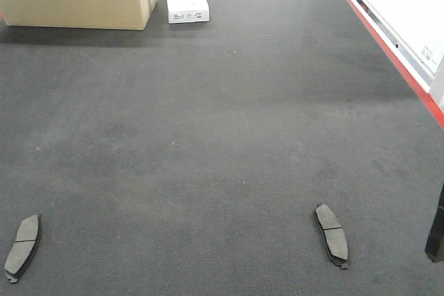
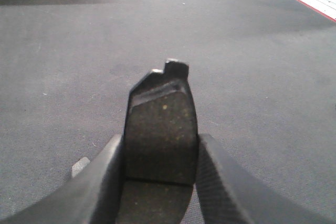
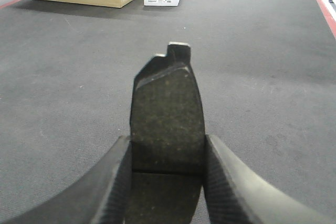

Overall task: Move and align brake pads A on conveyor
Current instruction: 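Advance over the belt beside the two pads already on it, then lower the left gripper with its pad onto the belt beside the nearest pad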

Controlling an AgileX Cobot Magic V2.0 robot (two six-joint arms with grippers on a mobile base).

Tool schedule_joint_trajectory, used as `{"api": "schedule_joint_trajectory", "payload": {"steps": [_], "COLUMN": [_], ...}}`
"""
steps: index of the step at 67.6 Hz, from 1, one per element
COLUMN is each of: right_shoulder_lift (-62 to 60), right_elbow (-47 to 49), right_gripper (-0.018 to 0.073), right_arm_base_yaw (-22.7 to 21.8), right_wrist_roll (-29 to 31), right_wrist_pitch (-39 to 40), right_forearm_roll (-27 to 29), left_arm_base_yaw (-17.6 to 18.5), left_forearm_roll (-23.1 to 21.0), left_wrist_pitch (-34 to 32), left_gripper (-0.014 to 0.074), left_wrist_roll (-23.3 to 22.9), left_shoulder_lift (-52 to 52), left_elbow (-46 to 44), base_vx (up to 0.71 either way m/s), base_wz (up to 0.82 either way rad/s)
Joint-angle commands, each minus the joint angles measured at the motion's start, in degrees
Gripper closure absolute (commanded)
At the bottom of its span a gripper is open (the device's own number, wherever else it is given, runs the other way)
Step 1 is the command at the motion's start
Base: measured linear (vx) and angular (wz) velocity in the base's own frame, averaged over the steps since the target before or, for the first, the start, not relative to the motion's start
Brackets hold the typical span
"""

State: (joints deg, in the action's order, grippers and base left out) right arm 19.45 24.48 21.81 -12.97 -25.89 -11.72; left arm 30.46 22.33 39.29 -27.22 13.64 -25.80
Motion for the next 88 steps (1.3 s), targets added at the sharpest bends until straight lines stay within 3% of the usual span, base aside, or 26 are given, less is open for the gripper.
{"api": "schedule_joint_trajectory", "payload": {"steps": [1, 38, 49, 63, 78, 88], "right_shoulder_lift": [0.3, 0.3, 0.3, 0.3, 0.3, 0.3], "right_elbow": [1.8, 1.8, 1.8, 1.8, 1.8, 1.8], "right_gripper": [0.0564, 0.0564, 0.0564, 0.0564, 0.0564, 0.0564], "right_arm_base_yaw": [0.0, 0.0, 0.0, 0.0, 0.0, 0.0], "right_wrist_roll": [0.2, 0.2, 0.2, 0.2, 0.2, 0.2], "right_wrist_pitch": [5.4, 5.4, 5.4, 5.4, 5.4, 5.4], "right_forearm_roll": [-0.7, -0.7, -0.7, -0.7, -0.7, -0.7], "left_arm_base_yaw": [-0.2, -0.2, -0.2, -0.2, -0.2, -0.2], "left_forearm_roll": [1.1, 1.0, -0.9, -6.0, -6.1, -5.9], "left_wrist_pitch": [-5.1, -5.1, -6.6, -6.6, -6.9, -7.7], "left_gripper": [0.0602, 0.0602, 0.0601, 0.0591, 0.0555, 0.054], "left_wrist_roll": [-0.2, -0.3, -1.6, -2.0, -2.8, -9.7], "left_shoulder_lift": [0.7, 0.7, 2.0, 19.6, 41.5, 54.9], "left_elbow": [-1.7, -1.7, -2.3, -9.2, -16.9, -20.3], "base_vx": [0.0, 0.0, 0.0, 0.0, 0.0, 0.0], "base_wz": [0.0, 0.0, 0.0, 0.0, 0.0, 0.0]}}
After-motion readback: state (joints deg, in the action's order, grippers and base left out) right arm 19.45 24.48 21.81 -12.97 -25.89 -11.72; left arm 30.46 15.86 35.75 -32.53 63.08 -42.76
